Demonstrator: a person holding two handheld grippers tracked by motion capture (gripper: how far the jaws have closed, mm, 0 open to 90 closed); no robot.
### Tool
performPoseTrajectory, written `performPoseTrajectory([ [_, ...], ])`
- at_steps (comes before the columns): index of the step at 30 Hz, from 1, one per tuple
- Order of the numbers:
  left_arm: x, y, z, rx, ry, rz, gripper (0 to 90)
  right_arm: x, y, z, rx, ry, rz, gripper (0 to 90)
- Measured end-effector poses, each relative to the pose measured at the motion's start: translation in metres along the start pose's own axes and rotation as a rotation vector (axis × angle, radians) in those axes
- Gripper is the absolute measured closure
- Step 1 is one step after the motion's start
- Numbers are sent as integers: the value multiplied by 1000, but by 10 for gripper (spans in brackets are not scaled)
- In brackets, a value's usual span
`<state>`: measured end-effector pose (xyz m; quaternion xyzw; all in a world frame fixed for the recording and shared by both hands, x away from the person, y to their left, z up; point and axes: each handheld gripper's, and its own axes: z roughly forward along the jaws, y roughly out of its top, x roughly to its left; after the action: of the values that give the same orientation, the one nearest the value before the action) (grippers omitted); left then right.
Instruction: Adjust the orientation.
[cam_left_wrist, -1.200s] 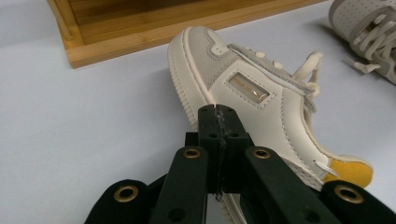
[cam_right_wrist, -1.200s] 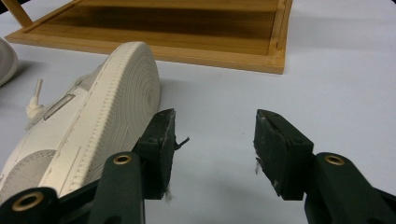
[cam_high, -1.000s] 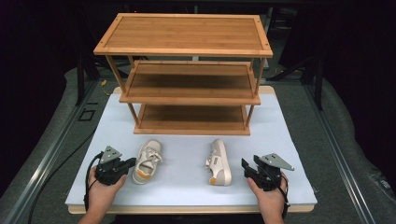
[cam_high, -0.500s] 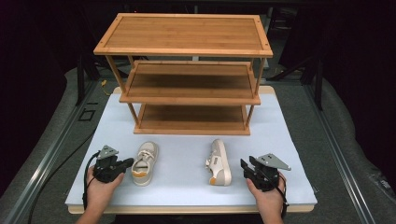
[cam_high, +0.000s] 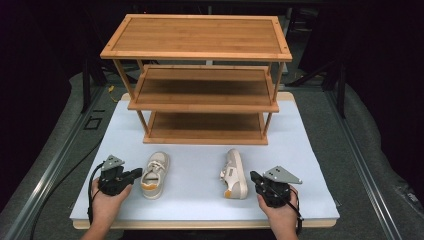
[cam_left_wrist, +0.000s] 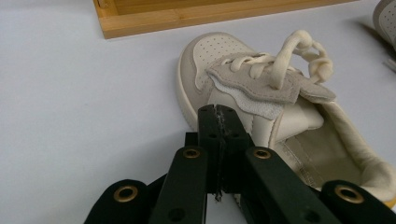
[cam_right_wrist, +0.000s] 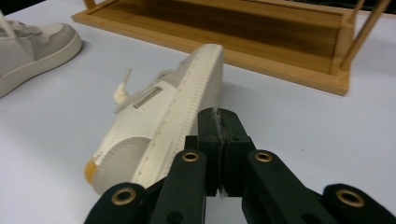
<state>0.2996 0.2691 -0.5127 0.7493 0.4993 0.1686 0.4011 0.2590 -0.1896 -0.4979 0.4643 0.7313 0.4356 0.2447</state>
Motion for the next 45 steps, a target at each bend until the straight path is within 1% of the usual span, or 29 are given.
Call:
performPoseTrajectory([
  [4,0,0,-1,-7,-4,-6,892,6,0,2,1,44,-11,888],
  [5,0,0,-1,-7,-3,-7,891,8,0,3,4,41,-16,888],
  [9,1,0,-1,-7,-7,-14,891,13,0,5,13,59,-35,883],
  [17,0,0,-1,-10,-7,-11,887,15,-1,9,32,70,-38,882],
  [22,0,0,-1,-13,-6,-15,886,13,-1,8,37,59,-43,887],
  [25,1,0,-1,-14,-6,-18,884,11,-1,6,48,38,-38,890],
  [26,1,0,-2,-14,-7,-18,883,10,-1,5,51,30,-33,890],
  [27,1,0,-2,-13,-7,-18,883,9,-2,6,46,39,-26,889],
  [28,1,0,-2,-14,-7,-20,882,8,-2,5,55,19,-24,890],
  [30,1,0,-2,-16,-8,-20,881,5,-2,5,51,33,-11,890],
  [31,1,0,-2,-16,-8,-21,881,4,-2,4,51,32,-10,890],
  [32,1,0,-2,-16,-8,-21,881,4,-2,4,53,26,-11,889],
  [33,1,0,-2,-15,-8,-21,881,3,-3,4,50,18,-3,890],
  [36,1,0,-2,-16,-8,-23,881,1,-3,3,60,15,5,891],
  [40,1,0,-3,-20,-9,-24,881,-2,-4,3,68,-6,19,893],
  [42,1,0,-3,-20,-10,-23,880,-4,-5,3,69,-2,25,894],
  [43,0,0,-3,-20,-11,-23,880,-5,-5,3,65,-10,30,894],
  [45,0,0,-3,-19,-13,-21,876,-7,-6,3,76,-11,39,896],
])
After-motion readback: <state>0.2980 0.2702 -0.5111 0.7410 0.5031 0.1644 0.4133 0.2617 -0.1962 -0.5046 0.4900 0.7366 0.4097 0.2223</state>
